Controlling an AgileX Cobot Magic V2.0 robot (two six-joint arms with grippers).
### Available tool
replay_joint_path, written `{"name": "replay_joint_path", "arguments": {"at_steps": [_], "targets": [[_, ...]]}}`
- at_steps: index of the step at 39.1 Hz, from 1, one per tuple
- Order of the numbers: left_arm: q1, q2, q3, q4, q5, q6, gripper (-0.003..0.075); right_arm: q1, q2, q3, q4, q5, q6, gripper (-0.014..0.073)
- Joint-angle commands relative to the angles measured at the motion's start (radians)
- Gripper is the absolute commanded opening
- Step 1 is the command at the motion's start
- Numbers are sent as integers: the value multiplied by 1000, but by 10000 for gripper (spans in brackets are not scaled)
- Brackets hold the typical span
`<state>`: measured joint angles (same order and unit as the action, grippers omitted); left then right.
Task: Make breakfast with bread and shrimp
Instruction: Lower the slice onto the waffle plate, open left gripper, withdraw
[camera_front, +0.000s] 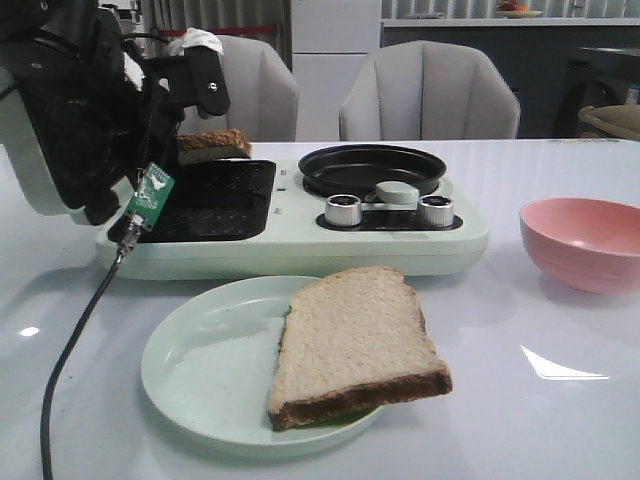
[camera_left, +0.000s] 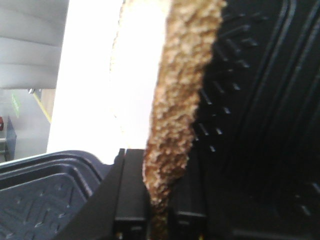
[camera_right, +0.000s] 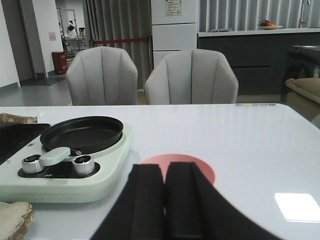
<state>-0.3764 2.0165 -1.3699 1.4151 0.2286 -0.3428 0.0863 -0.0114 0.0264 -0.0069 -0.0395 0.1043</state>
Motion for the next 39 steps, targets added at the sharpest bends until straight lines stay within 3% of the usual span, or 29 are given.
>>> {"name": "replay_joint_path", "arguments": {"at_steps": [1,9,12,23,39], "targets": [[-2,-58,-19,-20,-11,16,126,-6,-20,-16,-10,-78,-3,153],[-6,-58,-19,-39,-39,16,127,-6,-20,-16,-10,-78,-3,153],[-6,-58,-19,-39,-59,16,167,-6,-20,-16,-10,-78,-3,153],[-13,-58,-19,-70,2,16,564,-6,-20,-16,-10,-78,-3,153],[-75,-105,-19,-285,78,43,571,-6,-20,-16,-10,-78,-3,153]]}}
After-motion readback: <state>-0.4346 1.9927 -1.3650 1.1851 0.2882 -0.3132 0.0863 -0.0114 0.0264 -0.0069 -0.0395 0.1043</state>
